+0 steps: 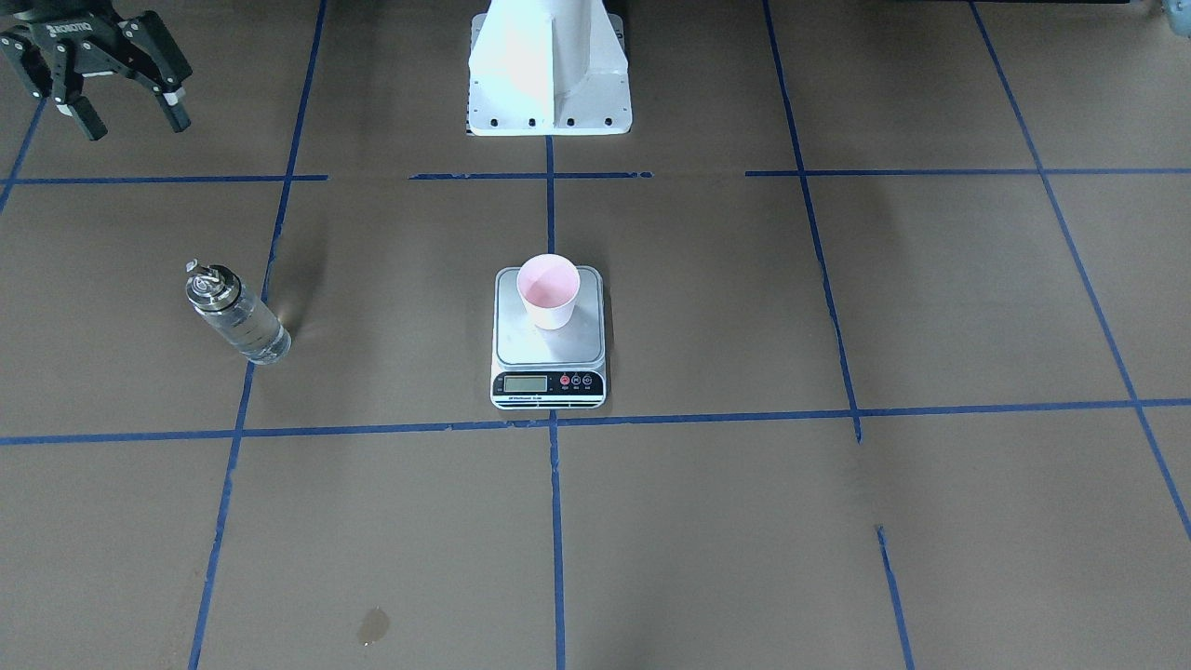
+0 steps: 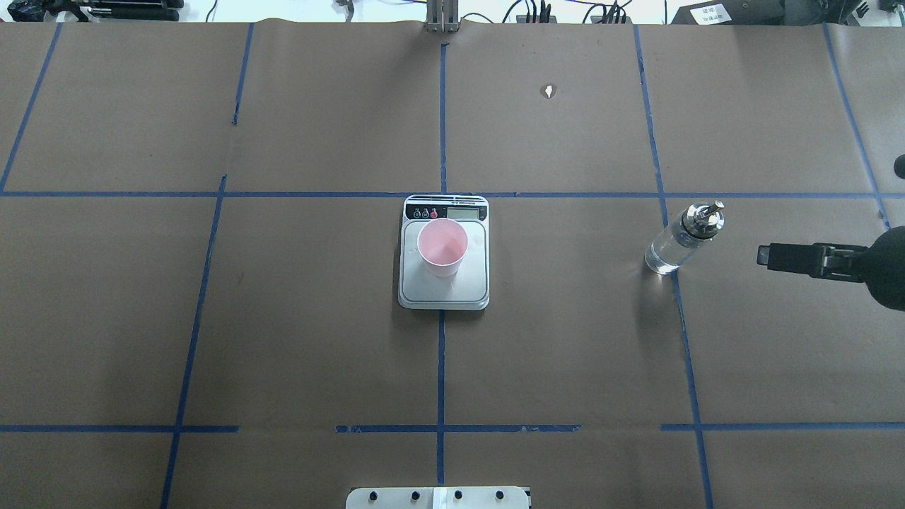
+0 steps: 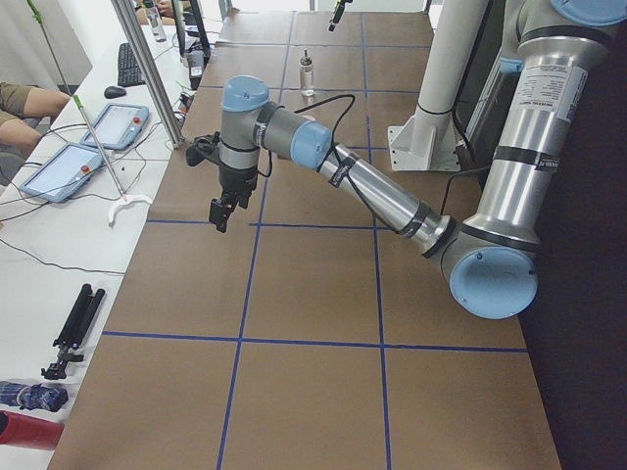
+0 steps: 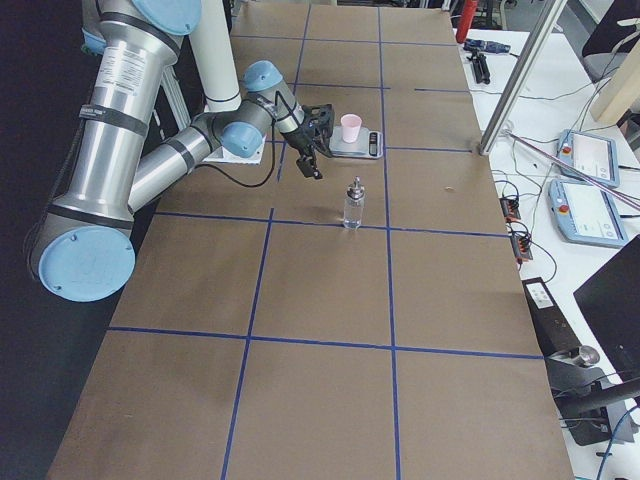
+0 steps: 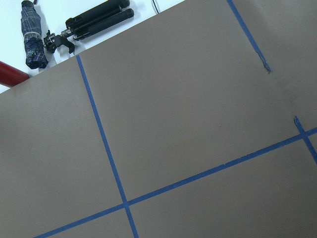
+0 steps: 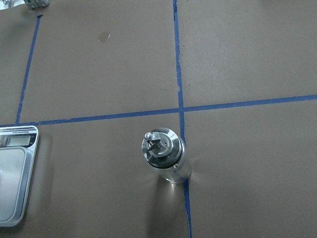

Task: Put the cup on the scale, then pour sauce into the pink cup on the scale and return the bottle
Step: 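Move the right gripper toward the glass sauce dispenser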

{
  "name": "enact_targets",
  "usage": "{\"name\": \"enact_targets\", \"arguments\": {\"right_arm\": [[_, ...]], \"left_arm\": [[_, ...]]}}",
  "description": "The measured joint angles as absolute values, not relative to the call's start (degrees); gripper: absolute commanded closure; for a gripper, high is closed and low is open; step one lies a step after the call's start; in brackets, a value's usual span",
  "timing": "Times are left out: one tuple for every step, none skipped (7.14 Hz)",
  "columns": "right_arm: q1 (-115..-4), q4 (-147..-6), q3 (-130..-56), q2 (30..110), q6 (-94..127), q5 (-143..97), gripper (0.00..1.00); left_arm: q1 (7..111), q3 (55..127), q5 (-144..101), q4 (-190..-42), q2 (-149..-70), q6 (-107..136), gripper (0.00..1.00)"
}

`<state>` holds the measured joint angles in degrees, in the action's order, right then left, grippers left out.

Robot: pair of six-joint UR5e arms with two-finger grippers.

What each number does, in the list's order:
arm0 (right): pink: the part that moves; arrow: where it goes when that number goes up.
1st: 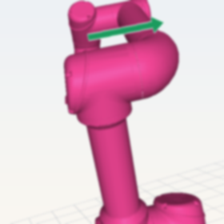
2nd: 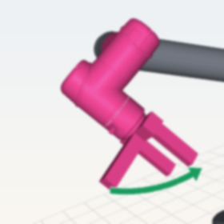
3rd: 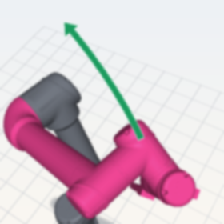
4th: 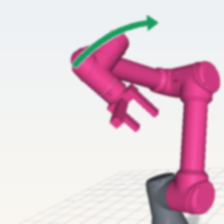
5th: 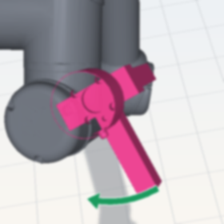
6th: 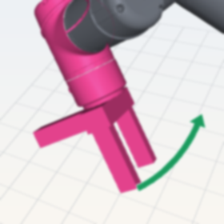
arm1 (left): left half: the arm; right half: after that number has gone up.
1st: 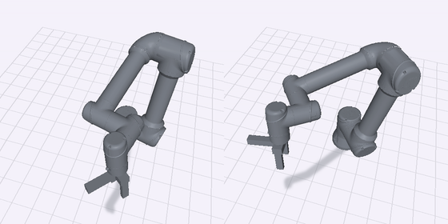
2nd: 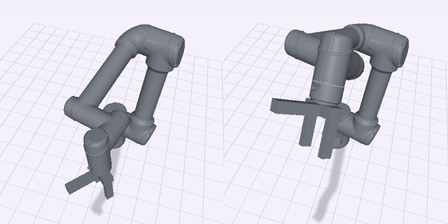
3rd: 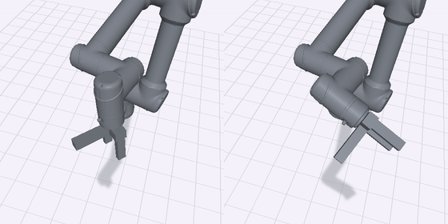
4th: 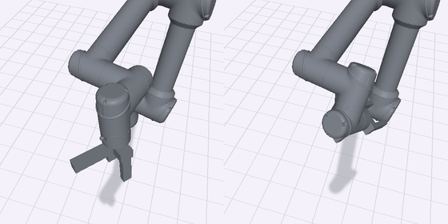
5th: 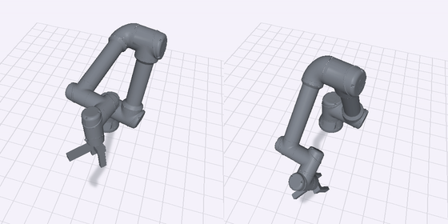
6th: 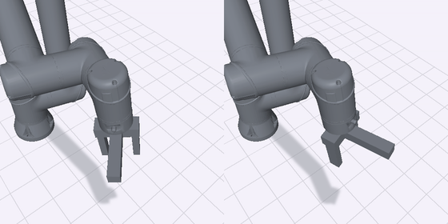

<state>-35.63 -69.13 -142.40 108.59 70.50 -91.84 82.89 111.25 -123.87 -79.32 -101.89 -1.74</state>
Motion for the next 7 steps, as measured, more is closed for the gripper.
{"name": "enact_targets", "arguments": {"right_arm": [[-29.13,-68.36,-142.38,110.21,73.35,-83.67,0.00],[-22.59,-68.06,-142.10,111.53,76.54,-75.16,0.00],[-16.58,-67.77,-141.08,112.29,79.86,-66.96,0.00],[-11.61,-65.40,-138.39,112.58,83.01,-59.20,0.00],[-8.41,-58.46,-133.14,112.70,84.51,-52.90,0.00],[-6.84,-49.61,-127.21,112.73,84.40,-48.49,0.00],[-5.83,-43.20,-123.02,112.75,83.59,-44.47,0.00]], "left_arm": [[82.93,110.97,-123.78,-79.36,-100.65,-1.97,0.00],[82.95,110.73,-123.71,-79.36,-99.67,-2.11,0.00],[82.96,110.62,-123.68,-79.37,-99.19,-2.17,0.00],[82.95,110.60,-123.67,-79.37,-99.00,-2.19,0.00],[82.92,110.59,-123.66,-79.36,-98.95,-2.19,0.00],[82.89,110.65,-123.66,-79.37,-98.91,-2.18,0.00],[82.89,110.75,-123.66,-79.37,-98.89,-2.14,0.00]]}}
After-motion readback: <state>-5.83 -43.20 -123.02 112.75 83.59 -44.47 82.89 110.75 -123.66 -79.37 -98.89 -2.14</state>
